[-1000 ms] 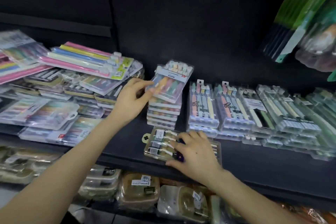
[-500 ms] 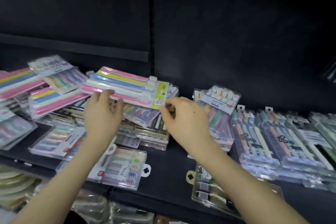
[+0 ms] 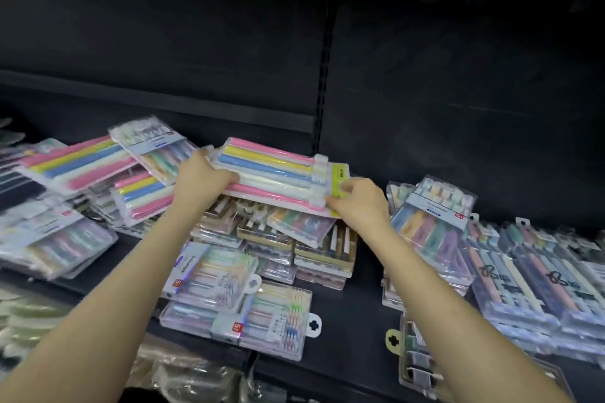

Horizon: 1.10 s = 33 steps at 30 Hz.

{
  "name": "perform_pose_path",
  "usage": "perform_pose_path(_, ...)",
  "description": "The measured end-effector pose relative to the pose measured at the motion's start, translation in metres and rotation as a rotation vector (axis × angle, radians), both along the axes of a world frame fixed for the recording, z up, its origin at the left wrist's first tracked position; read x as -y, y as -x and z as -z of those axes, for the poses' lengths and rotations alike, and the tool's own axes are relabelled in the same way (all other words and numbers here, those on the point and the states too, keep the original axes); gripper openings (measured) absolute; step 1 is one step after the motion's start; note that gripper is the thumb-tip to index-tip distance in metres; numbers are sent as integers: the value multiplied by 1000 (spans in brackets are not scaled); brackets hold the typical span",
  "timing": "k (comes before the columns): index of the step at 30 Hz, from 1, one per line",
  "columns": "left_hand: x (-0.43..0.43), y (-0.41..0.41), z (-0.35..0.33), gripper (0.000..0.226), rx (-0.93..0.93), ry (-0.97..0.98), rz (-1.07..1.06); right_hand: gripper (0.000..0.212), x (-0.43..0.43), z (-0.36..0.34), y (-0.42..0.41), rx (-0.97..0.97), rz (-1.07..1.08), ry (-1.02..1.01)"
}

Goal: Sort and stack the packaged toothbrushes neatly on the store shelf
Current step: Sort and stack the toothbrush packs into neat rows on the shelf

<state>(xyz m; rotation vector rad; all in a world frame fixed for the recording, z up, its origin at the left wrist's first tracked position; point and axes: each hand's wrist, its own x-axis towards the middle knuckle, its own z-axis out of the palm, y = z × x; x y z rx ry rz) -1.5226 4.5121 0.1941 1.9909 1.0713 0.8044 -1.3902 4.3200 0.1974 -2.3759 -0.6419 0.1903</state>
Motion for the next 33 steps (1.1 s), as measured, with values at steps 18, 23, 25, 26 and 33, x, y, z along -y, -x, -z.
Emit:
perform_pose_path(18,-111,60,-4,82,-517,-619,-39,34,-182,1,66,-186,-29,-419)
perform_pose_path(23,-69,29,26,91,-578,-674,175,34,-139,-10,56,124,-102,-228)
perform_pose_path(25,-79,27,28,84,-615,-685,182,34,-94,-9,49,356,-74,-60)
perform_pose_path(26,-83,27,27,80,-614,-668,191,39,-70,-6,45,417,-67,16)
perform_pose_path(33,-26,42,16,70,-235,-732,170,82,15,31,40,323,-483,447)
